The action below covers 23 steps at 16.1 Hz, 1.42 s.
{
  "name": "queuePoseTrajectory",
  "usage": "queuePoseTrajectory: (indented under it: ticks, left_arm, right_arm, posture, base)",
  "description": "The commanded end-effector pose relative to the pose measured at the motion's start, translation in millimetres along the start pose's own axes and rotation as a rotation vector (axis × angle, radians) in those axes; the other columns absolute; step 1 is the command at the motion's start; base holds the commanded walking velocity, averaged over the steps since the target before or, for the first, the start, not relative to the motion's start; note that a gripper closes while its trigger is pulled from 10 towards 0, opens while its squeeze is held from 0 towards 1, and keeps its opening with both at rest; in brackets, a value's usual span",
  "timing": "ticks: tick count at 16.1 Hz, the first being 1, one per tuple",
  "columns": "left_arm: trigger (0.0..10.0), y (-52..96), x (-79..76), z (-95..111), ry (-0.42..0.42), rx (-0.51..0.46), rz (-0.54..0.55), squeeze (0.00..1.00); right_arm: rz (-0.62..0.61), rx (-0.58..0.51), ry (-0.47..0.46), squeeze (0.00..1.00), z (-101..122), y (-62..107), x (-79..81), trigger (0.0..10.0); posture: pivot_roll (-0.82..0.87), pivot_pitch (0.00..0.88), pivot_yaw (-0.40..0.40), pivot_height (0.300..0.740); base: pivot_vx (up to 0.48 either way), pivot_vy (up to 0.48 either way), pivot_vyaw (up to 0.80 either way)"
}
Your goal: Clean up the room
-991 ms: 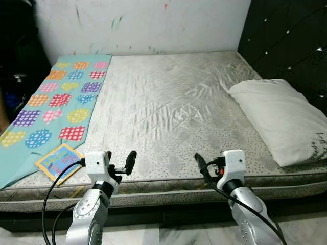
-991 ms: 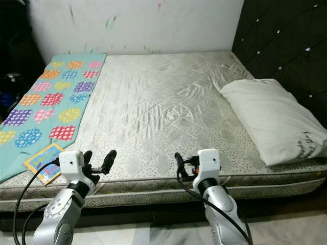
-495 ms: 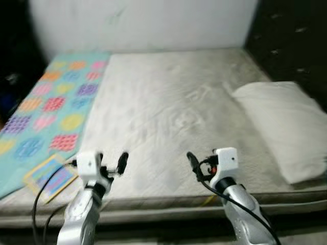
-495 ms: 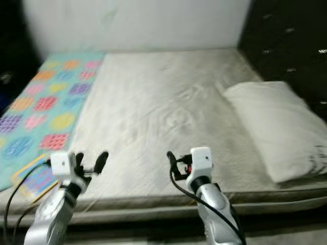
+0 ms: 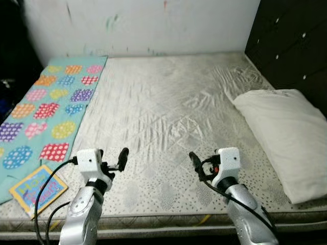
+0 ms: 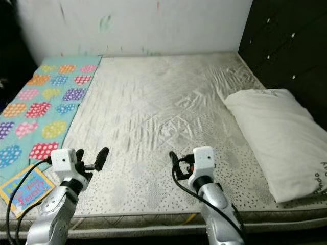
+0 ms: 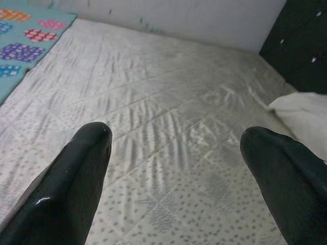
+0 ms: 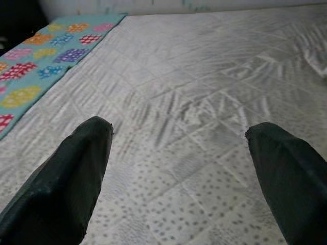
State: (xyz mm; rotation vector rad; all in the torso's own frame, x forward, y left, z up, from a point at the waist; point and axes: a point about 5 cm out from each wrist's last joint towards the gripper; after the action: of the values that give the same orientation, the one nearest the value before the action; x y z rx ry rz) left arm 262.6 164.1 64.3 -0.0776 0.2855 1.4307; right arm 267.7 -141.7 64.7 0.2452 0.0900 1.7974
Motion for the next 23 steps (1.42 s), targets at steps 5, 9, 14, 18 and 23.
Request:
queuePoseTrajectory:
  ticks: [5,9,14,18,23]
  left_arm:
    - [10.0,-0.1,-1.6,-3.7,0.008,0.023,-0.004,0.0]
    - [10.0,-0.5,-2.1,-4.4,0.009,0.028,-0.007,0.0]
    - [10.0,-0.1,-2.3,-4.7,0.009,0.03,-0.007,0.0]
    - [10.0,0.0,-2.2,-5.3,0.009,0.034,-0.006,0.0]
    - [10.0,-0.5,-4.2,-3.9,0.016,0.018,-0.021,0.0]
  right_arm:
    - [-0.008,-0.003,-0.001,0.0,1.6,0.3,-2.3,10.0]
    - [-0.005,-0.002,0.002,0.0,1.6,0.2,-2.2,10.0]
    - [-0.003,-0.001,0.002,0.0,1.5,0.7,-1.8,10.0]
    - [-0.001,0.004,0.0,0.0,0.8,0.8,-1.4,10.0]
    - [0.005,0.008,0.007,0.0,0.5,0.8,-1.0,10.0]
  posture:
    - [-0.12,0.0,0.043,0.74]
    - [-0.12,0.0,0.043,0.74]
    - [-0.12,0.0,0.043,0.74]
    - [-0.12,0.0,0.044,0.74]
    - [-0.12,0.0,0.042,0.74]
  base:
    - [0.0,0.318,0.0]
    - [0.0,0.469,0.0]
    - [0.0,0.48,0.0]
    - [0.0,0.48,0.0]
    - [0.0,0.192,0.0]
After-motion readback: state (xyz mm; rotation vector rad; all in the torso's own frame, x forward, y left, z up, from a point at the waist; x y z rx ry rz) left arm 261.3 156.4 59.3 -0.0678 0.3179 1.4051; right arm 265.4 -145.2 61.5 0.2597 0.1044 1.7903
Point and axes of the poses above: a point about 5 cm out from each wrist's last joint towards the gripper, its own y axis pointing back from the gripper into the wrist, its own z axis along the axis of the wrist's last joint, x = y × z, and after that the axes turned 2 degrees about -y, right-handed
